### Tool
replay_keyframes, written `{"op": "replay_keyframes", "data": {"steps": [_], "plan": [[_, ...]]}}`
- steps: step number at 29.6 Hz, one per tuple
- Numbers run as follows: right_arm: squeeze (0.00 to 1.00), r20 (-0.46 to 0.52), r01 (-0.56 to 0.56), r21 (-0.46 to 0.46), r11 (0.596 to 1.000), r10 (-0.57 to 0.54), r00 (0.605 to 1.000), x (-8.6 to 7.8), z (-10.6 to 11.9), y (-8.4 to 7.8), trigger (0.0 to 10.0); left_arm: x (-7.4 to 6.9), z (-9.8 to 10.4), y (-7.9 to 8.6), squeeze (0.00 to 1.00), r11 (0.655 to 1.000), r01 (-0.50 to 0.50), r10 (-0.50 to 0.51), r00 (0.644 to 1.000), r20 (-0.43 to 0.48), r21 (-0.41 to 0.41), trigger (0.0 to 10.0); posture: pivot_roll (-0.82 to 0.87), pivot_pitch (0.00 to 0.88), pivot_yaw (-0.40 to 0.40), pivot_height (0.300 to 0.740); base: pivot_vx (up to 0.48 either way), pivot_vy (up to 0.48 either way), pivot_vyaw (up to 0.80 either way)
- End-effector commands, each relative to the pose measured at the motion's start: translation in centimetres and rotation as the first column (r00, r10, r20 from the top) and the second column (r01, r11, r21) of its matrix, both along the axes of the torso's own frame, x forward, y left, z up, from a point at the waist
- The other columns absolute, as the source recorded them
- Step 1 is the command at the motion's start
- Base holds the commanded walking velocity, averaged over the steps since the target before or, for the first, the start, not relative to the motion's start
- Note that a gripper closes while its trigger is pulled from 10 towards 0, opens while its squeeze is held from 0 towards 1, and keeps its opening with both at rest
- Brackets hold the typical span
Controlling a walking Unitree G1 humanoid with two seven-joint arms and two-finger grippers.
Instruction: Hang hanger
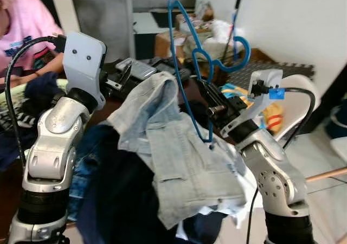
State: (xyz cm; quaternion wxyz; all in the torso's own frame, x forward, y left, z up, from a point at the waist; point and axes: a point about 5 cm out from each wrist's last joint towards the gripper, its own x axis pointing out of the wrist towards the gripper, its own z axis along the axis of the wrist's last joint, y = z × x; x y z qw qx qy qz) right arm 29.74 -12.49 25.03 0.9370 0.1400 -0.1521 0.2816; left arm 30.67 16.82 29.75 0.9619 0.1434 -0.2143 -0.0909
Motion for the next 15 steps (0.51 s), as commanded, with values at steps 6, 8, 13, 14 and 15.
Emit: {"op": "replay_keyframes", "data": {"steps": [6, 8, 13, 14, 15], "plan": [[0.0, 0.015, 0.005, 0.006, 1.0, -0.005, 1.0, -0.05, 0.07, 0.06, 10.0, 0.04, -0.84, -0.28, 0.0, 1.0, 0.002, -0.002, 1.0, -0.021, 0.004, 10.0, 0.06, 0.066, -0.046, 0.74, 0.0, 0.305, 0.0], [0.0, 0.016, 0.008, 0.005, 1.0, -0.008, 1.0, -0.03, 0.08, 0.04, 10.0, 0.06, -0.75, -0.34, 0.0, 1.0, 0.004, -0.004, 1.0, -0.018, 0.004, 10.0, 0.06, 0.064, -0.043, 0.74, 0.0, 0.304, 0.0], [0.0, 0.021, 0.009, 0.011, 1.0, -0.009, 1.0, 0.01, 0.18, 0.06, 10.0, 0.11, -0.56, -0.47, 0.0, 1.0, 0.008, -0.008, 1.0, -0.011, 0.005, 10.0, 0.06, 0.065, -0.041, 0.74, 0.0, 0.315, 0.0], [0.0, 0.022, 0.009, 0.013, 1.0, -0.009, 1.0, 0.01, 0.21, 0.07, 10.0, 0.11, -0.52, -0.49, 0.0, 1.0, 0.009, -0.009, 1.0, -0.009, 0.005, 10.0, 0.07, 0.067, -0.04, 0.74, 0.0, 0.322, 0.0], [0.0, 0.024, 0.008, 0.015, 1.0, -0.008, 1.0, 0.0, 0.26, 0.08, 10.0, 0.12, -0.49, -0.5, 0.0, 1.0, 0.01, -0.01, 1.0, -0.007, 0.006, 10.0, 0.06, 0.067, -0.039, 0.74, 0.0, 0.322, 0.0]]}}
